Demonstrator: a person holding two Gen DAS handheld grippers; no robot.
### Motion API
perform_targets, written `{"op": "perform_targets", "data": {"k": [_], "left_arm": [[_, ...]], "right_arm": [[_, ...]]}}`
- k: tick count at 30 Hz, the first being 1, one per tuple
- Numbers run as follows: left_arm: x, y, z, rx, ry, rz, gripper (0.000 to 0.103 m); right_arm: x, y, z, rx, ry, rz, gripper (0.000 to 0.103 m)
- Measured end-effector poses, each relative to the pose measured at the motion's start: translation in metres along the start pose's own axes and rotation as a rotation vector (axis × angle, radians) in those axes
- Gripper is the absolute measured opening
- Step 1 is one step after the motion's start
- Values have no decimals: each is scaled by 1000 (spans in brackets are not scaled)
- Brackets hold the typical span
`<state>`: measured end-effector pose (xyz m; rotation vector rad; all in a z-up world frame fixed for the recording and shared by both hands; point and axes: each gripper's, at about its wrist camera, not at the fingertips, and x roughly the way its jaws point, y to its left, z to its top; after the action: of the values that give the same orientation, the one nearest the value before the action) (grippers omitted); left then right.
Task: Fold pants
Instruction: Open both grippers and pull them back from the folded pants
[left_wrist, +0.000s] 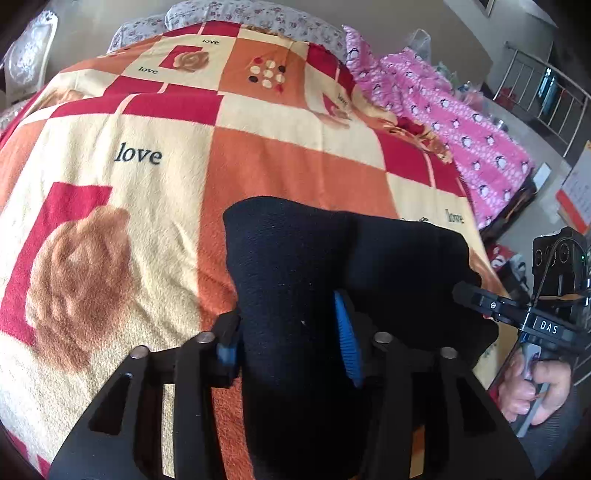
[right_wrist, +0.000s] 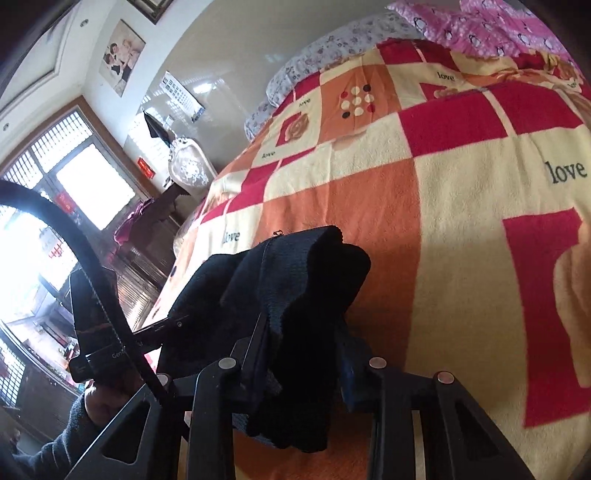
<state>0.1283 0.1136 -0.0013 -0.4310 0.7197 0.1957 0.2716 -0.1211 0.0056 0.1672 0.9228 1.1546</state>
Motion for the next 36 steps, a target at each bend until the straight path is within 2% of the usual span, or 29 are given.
{"op": "perform_targets", "data": {"k": [1,2,5,9,11,13,15,17,18,20,30,36], "left_arm": [[-3,1,-3,4,-17,15,60],[-5,0,-5,15,-24,39,64],[-16,-2,-11,48,-48,115,66],[-38,-17,-25,105,-118,285,66],[-44,-21,-35,97,-117,330,66],[-51,-24,-45,78,-105,348,66],[-56,-31,-52,79,-104,362,66],[-60,-38,-56,84,-107,379,66],[-61,-40,-57,83,-104,382,66],[-65,-44,-58,74,-95,372,66],[-83,-53,-65,70,-106,385,66],[-86,-66,-68,112,-115,385,66]], "right_arm": [[6,-6,-1,16,24,-11,35],[8,-11,-3,39,30,-11,36],[-7,-10,-9,73,-23,7,38],[-46,24,-37,-63,-160,-35,41],[-56,49,-61,-199,-195,-153,42],[-58,72,-90,-353,-229,-312,42],[-55,81,-110,-427,-230,-387,42],[-60,87,-123,-461,-269,-456,43],[-64,89,-126,-464,-294,-482,50],[-65,85,-127,-449,-307,-526,53],[-52,77,-117,-424,-244,-555,55],[-48,77,-118,-423,-218,-556,55]]}}
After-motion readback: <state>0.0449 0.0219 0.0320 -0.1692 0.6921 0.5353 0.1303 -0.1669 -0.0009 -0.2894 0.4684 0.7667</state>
